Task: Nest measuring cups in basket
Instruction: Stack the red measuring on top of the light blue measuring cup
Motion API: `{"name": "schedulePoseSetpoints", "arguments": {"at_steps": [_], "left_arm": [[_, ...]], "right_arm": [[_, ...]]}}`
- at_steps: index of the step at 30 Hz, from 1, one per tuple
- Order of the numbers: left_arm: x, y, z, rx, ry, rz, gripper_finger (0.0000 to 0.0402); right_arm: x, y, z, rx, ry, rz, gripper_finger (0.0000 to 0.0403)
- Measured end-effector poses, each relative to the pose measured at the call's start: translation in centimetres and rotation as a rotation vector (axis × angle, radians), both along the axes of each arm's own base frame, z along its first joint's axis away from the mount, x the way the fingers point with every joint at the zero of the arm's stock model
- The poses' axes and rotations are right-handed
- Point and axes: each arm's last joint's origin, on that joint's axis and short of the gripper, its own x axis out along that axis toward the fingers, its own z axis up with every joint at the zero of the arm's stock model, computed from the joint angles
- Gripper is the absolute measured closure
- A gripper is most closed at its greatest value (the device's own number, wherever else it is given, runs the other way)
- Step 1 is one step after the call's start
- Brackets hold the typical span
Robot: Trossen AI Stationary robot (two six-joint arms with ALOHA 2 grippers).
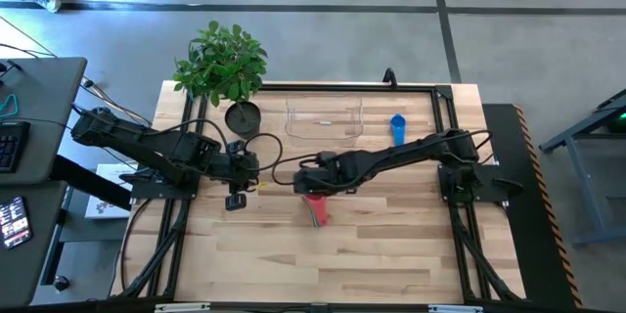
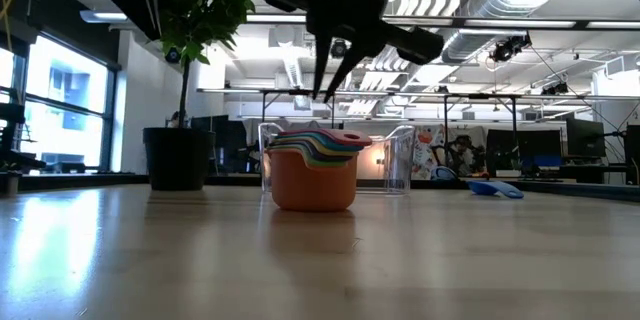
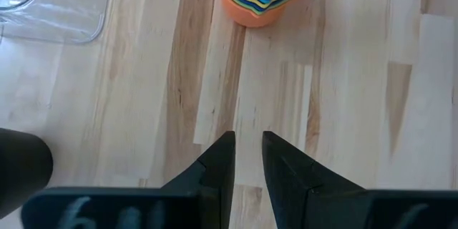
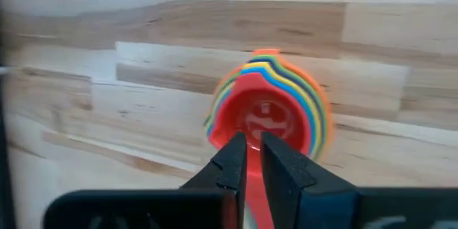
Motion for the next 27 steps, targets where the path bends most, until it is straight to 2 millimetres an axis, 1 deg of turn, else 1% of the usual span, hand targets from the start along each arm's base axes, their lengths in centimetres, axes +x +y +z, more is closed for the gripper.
{"name": "schedulePoseSetpoints", "arguments": {"at_steps": [5,10,16,23,27], "left_arm": [[0.0,0.0,0.0,-0.019,-0.003,0.034,0.0339],[0.0,0.0,0.0,-0.054,-0.007,0.098,0.0339],[0.1,0.0,0.0,-0.061,-0.016,0.105,0.0339],[0.5,-0.1,0.3,-0.076,-0.063,0.104,0.0339],[0.6,-0.1,0.3,-0.076,-0.064,0.104,0.0339]], "right_arm": [[-0.7,0.3,-0.1,0.036,0.08,0.064,0.0378],[-1.4,1.9,-0.3,0.064,0.129,0.117,0.038],[-1.9,4.0,-0.7,0.062,0.155,0.145,0.038],[-2.9,5.4,-2.8,0.048,0.2,0.092,0.038],[-3.1,5.6,-3.9,0.048,0.192,0.091,0.038]]}}
